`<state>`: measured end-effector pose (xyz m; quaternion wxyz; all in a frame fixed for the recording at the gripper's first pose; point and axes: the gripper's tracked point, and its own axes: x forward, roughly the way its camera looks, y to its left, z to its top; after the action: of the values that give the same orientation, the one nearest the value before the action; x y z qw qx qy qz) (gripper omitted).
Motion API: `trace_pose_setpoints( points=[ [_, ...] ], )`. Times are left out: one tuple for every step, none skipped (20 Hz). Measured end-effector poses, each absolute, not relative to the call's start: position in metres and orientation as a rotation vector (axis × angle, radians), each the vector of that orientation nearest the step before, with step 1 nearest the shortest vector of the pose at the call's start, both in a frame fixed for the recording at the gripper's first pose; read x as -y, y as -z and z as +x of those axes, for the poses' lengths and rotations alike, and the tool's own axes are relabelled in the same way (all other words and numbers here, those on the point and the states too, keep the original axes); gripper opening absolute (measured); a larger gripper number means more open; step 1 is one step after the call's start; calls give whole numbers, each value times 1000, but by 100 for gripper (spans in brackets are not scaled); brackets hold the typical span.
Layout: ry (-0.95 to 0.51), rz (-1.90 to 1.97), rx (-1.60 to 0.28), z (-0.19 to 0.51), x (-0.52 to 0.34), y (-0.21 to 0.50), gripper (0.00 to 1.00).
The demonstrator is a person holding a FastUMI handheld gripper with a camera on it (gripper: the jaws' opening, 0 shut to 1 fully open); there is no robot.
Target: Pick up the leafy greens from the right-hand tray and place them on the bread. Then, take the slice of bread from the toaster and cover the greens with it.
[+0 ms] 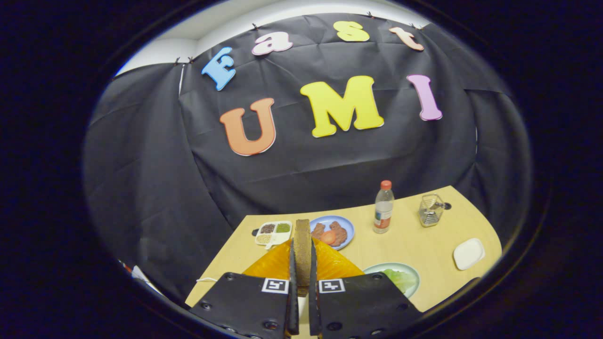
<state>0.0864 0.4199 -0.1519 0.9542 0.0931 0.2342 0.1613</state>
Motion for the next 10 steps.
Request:
trace_pose_setpoints(
  points=[
    [-312,184,-474,88,-402,155,8],
    [-292,170,-477,91,-383,162,8],
    [-269,154,-486,94,-365,174,8],
    [-244,146,-512,98,-351,189,9],
    [-225,152,-539,100,-342,207,8],
    [-210,160,-573,101,-335,227,8],
    [-209,161,-600,103,-333,245,8],
    [-214,164,-622,104,-332,262,8],
    [-225,176,-641,104,-336,277,8],
    [-229,181,-657,105,-337,293,8]
  ],
)
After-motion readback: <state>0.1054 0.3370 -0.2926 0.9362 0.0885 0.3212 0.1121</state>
